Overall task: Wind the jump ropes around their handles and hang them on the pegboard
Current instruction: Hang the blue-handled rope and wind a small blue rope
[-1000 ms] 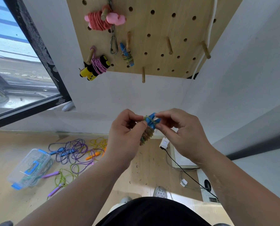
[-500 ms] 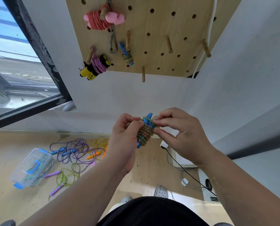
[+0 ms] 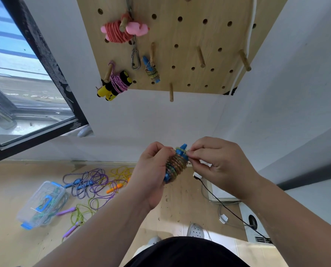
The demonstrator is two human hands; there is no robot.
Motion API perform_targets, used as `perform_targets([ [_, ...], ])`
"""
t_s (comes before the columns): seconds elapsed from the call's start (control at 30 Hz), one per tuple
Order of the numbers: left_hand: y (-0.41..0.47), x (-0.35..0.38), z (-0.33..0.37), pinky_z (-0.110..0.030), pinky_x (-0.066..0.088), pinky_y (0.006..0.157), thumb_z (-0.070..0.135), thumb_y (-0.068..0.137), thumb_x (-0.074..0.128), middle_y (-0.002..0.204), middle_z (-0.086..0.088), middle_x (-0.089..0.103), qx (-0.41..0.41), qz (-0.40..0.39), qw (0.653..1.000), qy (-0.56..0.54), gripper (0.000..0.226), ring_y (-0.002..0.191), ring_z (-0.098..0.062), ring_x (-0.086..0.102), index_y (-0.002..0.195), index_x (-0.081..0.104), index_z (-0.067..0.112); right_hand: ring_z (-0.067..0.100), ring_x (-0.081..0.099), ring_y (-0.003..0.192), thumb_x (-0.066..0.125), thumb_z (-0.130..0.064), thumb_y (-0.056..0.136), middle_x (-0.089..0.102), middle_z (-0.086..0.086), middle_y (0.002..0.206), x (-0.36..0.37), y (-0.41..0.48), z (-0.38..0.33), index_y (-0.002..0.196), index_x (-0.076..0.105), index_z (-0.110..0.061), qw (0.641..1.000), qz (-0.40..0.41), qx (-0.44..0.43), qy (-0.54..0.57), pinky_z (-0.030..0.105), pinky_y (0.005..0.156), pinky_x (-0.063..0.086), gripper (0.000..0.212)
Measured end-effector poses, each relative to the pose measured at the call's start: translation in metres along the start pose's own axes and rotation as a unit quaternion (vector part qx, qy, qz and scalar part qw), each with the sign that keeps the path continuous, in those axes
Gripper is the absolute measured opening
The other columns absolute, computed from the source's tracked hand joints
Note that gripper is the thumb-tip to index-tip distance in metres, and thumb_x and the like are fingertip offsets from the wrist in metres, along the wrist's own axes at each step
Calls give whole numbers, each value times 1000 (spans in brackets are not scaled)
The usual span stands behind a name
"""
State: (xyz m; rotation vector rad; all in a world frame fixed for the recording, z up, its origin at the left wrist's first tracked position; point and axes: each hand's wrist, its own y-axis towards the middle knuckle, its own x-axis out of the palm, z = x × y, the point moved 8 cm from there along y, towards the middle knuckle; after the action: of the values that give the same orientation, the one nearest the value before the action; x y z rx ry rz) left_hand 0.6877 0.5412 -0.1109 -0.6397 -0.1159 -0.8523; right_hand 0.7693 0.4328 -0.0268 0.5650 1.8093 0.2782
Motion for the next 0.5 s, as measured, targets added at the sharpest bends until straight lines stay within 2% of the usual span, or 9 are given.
perform_targets([
  [0.07,4,1,-12,-29,39,51,11,93,63,81,-8,64,-59,11,998,-23,6,60,-19,54,90,58,10,19,64,75,60,-16,92,68,3,88,4,0,-2,86,74,-7,998,-23,-26,-46,36,61,55,17],
  [0.17,4,7,-31,-26,39,46,16,90,68,81,-11,60,-137,12,989,-63,13,54,-17,52,99,62,9,23,59,76,54,-16,96,64,5,90,13,1,-4,90,68,-6,995,-52,-34,-82,39,59,52,19],
  [0.27,9,7,-32,-27,39,46,14,91,68,78,-10,61,-118,14,991,-59,8,56,-18,54,94,60,13,23,57,81,53,-13,97,64,5,96,19,1,-6,97,67,-7,993,-56,-31,-95,37,61,52,15],
  [0.4,16,-1,-27,-27,37,49,8,93,64,77,-11,63,-85,49,995,-28,9,64,-23,54,87,59,11,25,55,89,62,-7,96,64,4,102,18,0,-9,97,68,-8,991,-24,-49,-123,38,73,50,6],
  [0.5,20,-2,-25,-27,38,49,8,93,64,75,-11,63,-102,58,992,-45,6,62,-22,55,88,64,10,16,53,89,58,-13,97,59,-4,99,23,1,-9,95,64,-14,998,-37,14,-47,28,77,46,6],
])
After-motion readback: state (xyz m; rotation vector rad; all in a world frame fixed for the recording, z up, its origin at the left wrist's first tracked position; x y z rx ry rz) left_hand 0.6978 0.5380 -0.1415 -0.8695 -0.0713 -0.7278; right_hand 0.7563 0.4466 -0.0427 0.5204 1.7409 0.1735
